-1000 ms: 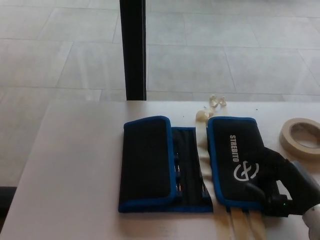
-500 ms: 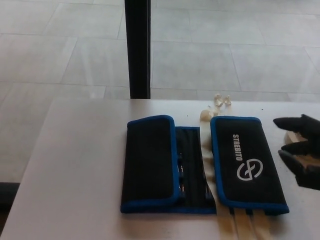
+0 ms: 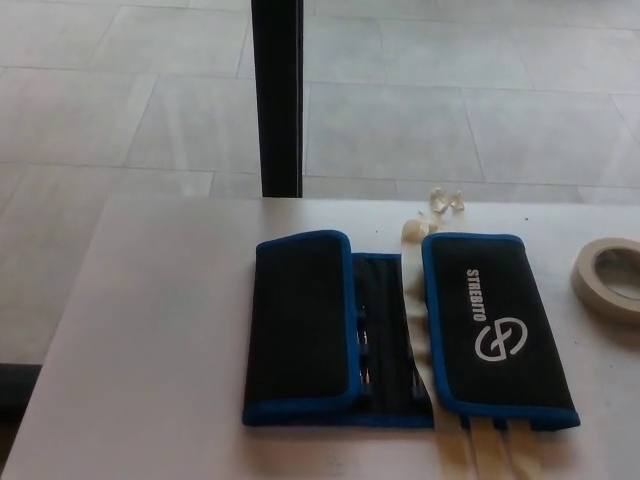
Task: The robot uses its right hand to lift an edge of the toolkit kept in middle of the desk and make one fold in it
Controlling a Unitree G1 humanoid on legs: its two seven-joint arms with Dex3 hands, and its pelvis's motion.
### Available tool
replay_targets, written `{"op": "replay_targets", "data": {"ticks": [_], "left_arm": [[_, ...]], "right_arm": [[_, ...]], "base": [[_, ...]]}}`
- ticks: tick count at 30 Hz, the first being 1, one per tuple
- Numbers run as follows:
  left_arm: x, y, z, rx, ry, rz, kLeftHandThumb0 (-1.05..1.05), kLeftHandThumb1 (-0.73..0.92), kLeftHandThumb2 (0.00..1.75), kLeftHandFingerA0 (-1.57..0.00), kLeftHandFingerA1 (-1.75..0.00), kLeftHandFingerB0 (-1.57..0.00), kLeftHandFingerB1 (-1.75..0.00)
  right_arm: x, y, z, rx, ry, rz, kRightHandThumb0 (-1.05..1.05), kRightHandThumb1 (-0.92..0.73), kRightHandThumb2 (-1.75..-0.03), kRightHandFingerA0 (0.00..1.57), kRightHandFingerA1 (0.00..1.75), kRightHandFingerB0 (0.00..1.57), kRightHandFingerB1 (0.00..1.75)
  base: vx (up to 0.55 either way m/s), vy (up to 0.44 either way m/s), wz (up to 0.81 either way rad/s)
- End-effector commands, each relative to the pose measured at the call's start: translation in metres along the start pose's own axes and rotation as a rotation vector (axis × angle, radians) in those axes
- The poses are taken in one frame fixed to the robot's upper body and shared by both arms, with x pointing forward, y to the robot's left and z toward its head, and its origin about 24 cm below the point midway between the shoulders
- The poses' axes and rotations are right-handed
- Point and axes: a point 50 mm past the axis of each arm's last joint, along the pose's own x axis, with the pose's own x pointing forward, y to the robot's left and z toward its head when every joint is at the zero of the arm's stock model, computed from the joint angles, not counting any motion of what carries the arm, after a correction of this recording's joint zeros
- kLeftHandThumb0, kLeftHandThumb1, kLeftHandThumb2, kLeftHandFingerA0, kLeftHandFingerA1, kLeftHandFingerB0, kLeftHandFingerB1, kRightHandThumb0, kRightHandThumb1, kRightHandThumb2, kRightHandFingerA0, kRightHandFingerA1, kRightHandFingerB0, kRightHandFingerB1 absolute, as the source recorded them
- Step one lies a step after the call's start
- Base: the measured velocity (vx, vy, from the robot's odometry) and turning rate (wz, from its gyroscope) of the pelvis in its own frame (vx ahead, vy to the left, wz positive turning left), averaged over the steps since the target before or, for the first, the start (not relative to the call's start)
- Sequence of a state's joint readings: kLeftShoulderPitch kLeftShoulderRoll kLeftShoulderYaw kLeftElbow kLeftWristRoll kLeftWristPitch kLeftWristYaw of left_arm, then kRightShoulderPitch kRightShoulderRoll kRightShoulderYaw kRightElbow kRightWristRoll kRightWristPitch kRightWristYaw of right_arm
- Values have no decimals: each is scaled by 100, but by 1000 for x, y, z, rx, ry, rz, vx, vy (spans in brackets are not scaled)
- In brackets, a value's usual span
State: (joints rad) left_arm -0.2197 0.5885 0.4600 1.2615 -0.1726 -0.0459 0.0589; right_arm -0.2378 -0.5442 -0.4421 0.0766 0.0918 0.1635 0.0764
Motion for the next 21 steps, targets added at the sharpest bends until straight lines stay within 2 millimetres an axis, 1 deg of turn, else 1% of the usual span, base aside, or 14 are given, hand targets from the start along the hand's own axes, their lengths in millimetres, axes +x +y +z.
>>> {"op": "replay_targets", "data": {"ticks": [1, 2, 4, 5, 6, 8, 9, 11, 12, 14, 18, 19, 20, 21], "left_arm": [[0, 7, -6, -29, 31, 23, -74, 62, 60, -67, -70, -38, -47], [-1, 6, -6, -32, 34, 23, -72, 64, 59, -68, -68, -43, -44], [-1, 5, -7, -38, 40, 25, -69, 65, 59, -69, -70, -38, -44], [-1, 5, -8, -40, 38, 26, -69, 64, 59, -70, -71, -47, -46], [-1, 4, -8, -47, 36, 25, -69, 48, 91, -66, -74, -39, -57], [-1, 4, -9, -47, 36, 25, -69, 48, 91, -66, -74, -39, -57], [-1, 5, -9, -44, 35, 23, -70, 64, 59, -72, -70, -46, -46], [-1, 5, -11, -33, 38, 19, -70, 66, 59, -72, -69, -48, -45], [-2, 5, -14, -21, 46, 17, -70, 65, 59, -72, -68, -43, -45], [-2, 5, -15, -32, 46, 16, -68, 66, 60, -69, -67, -42, -44], [-2, 6, -16, -15, 42, 18, -71, 66, 60, -69, -64, -49, -45], [-2, 5, -15, -22, 42, 20, -68, 50, 93, -68, -73, -53, -61], [-2, 3, -15, -40, 41, 21, -68, 50, 93, -68, -73, -53, -61], [-2, 2, -14, -47, 44, 23, -69, 64, 59, -73, -73, -57, -50]], "right_arm": [[-54, -159, -67, 458, 225, -714, -57, -64, -60, 85, 58, 59, 44], [-66, -163, -81, 497, 246, -773, -58, -66, -60, 74, 66, 49, 49], [-89, -169, -109, 552, 318, -905, -55, -70, -61, 73, 79, 51, 54], [-97, -169, -118, 581, 331, -952, -55, -56, -92, 70, 80, 38, 60], [-105, -168, -126, 626, 337, -1005, -54, -69, -60, 70, 78, 41, 51], [-109, -168, -132, 665, 342, -1044, -54, -69, -60, 70, 78, 41, 51], [-120, -164, -143, 711, 359, -1125, -55, -67, -60, 62, 79, 60, 64], [-125, -164, -147, 718, 361, -1145, -54, -70, -61, 55, 79, 51, 59], [-135, -162, -154, 732, 376, -1183, -57, -70, -61, 59, 85, 60, 62], [-145, -149, -168, 815, 422, -1254, -55, -72, -62, 55, 91, 46, 60], [-150, -139, -179, 878, 459, -1258, -54, -72, -61, 57, 96, 48, 70], [-151, -134, -183, 913, 481, -1272, -56, -56, -97, 70, 104, 30, 69], [-151, -128, -187, 951, 510, -1288, -56, -56, -97, 70, 104, 30, 69], [-152, -126, -189, 958, 518, -1282, -51, -75, -63, 58, 123, 21, 68]], "base": [[0, 0, 0], [0, 0, 0], [0, 0, 0], [0, 0, 0], [0, 0, 0], [0, 0, 0], [0, 0, 0], [0, 0, 0], [0, 0, 0], [0, 0, 0], [0, 0, 0], [0, 0, 0], [0, 0, 0], [0, 0, 0]]}}
